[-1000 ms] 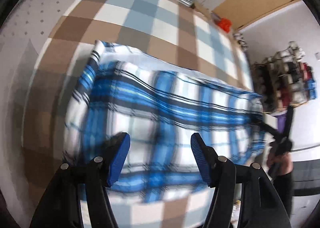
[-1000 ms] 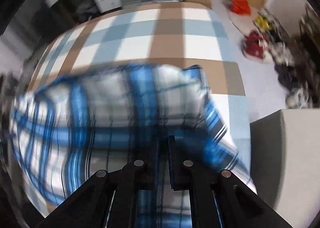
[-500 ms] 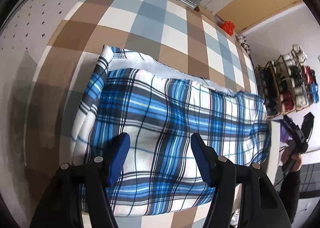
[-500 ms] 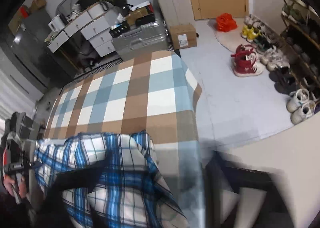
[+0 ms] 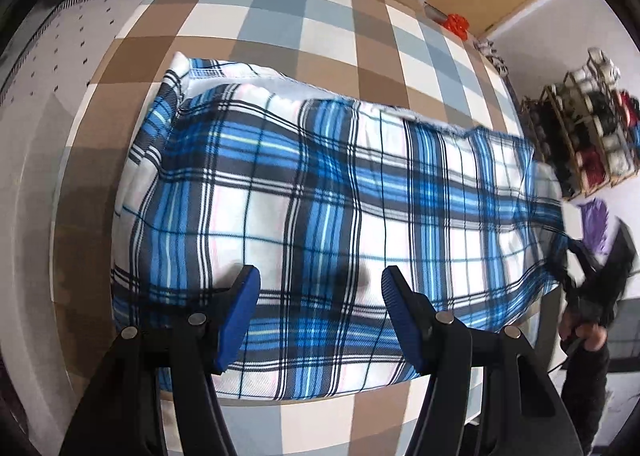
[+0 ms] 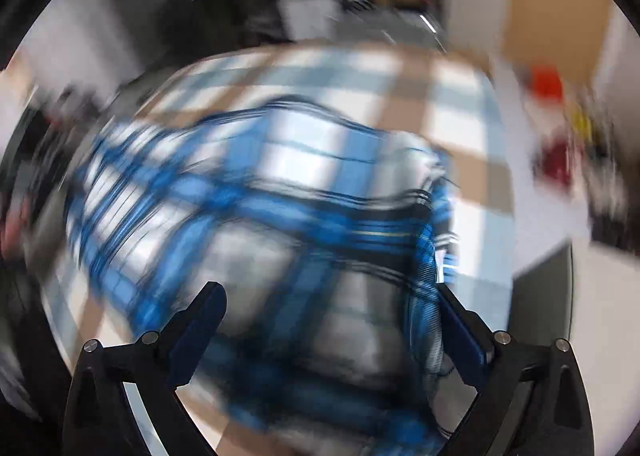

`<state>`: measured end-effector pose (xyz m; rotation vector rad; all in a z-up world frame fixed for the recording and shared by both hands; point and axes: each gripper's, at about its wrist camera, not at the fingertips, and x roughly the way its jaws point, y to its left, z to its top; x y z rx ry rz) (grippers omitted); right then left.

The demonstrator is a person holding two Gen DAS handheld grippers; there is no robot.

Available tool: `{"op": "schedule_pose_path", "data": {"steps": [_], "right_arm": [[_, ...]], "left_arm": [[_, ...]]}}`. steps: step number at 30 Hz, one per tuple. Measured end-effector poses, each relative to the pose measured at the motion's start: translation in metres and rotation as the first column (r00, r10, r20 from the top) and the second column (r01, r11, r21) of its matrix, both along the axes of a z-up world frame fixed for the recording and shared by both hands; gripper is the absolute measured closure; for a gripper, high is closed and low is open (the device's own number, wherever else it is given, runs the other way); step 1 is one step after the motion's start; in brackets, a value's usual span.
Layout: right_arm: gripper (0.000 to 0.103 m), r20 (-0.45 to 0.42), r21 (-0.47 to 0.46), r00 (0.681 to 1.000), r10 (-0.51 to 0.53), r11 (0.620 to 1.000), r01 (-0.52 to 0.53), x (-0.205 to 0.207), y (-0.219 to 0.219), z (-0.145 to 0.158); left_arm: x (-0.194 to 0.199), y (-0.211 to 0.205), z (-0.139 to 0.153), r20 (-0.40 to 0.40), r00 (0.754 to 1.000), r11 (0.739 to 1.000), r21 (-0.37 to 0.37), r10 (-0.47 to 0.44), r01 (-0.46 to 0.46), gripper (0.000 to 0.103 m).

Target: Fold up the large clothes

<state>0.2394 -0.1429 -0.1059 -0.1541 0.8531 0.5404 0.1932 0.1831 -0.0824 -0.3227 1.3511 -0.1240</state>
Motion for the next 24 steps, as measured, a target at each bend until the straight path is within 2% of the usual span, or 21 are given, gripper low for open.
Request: {"op": "schedule_pose_path", "data": {"steps": [2, 5, 9, 11, 13, 14, 17, 19, 20, 22, 23, 24], "right_arm": [[0.002, 0.082, -0.072, 0.99, 0.116, 0.991, -0.11, -0.037, 0.028, -0.001], [0.003, 0.044, -0.136, 0.964, 0.263, 0.957, -0.255, -0.071, 0.061, -0.02], [0.003, 0.042, -0.189, 0.948, 0.314, 0.935, -0.301, -0.094, 0.072, -0.023], [0.003, 0.062, -0.147, 0.952, 0.301, 0.946, -0.29, -0.097, 0.061, -0.012], [0.002, 0.086, -0.051, 0.958, 0.272, 0.962, -0.268, -0.093, 0.041, 0.009], [0.002, 0.112, 0.003, 0.966, 0.235, 0.972, -0.236, -0.087, 0.027, 0.022], [0.001, 0.147, 0.072, 0.986, 0.083, 0.993, -0.094, -0.059, -0.006, 0.044], [0.001, 0.15, 0.051, 0.989, -0.016, 0.999, 0.008, -0.032, -0.021, 0.046], [0.001, 0.135, 0.008, 0.989, -0.055, 0.998, 0.054, -0.016, -0.024, 0.044], [0.004, 0.079, -0.04, 0.996, -0.043, 0.998, 0.047, 0.003, -0.026, 0.037], [0.012, 0.035, -0.032, 0.999, -0.018, 0.999, 0.019, 0.01, -0.023, 0.033], [0.015, -0.008, -0.017, 1.0, 0.023, 1.0, -0.023, 0.012, -0.017, 0.03]], "left_arm": [[-0.002, -0.005, -0.003, -0.004, 1.0, 1.0, 0.017, -0.018, 0.018, 0.045], [-0.006, -0.009, -0.009, -0.018, 0.999, 0.999, 0.024, -0.03, 0.03, 0.045], [-0.006, -0.009, -0.01, -0.018, 1.0, 1.0, 0.013, -0.021, 0.022, 0.045], [-0.006, -0.008, -0.011, -0.019, 1.0, 1.0, 0.009, -0.023, 0.024, 0.045], [-0.008, -0.006, -0.012, -0.02, 0.999, 1.0, 0.005, -0.025, 0.025, 0.045], [-0.008, -0.006, -0.013, -0.022, 0.999, 1.0, 0.001, -0.027, 0.027, 0.045], [-0.009, -0.004, -0.015, -0.027, 0.999, 1.0, -0.011, -0.023, 0.022, 0.045], [-0.01, -0.003, -0.017, -0.031, 0.999, 1.0, -0.018, -0.019, 0.019, 0.045], [-0.011, -0.003, -0.017, -0.032, 0.999, 1.0, -0.019, -0.019, 0.019, 0.045], [-0.011, -0.003, -0.018, -0.033, 0.999, 1.0, -0.021, -0.022, 0.021, 0.045], [-0.012, -0.002, -0.017, -0.032, 0.999, 0.999, -0.024, -0.024, 0.023, 0.045], [-0.013, 0.0, -0.017, -0.031, 0.999, 0.999, -0.027, -0.021, 0.02, 0.045]]}}
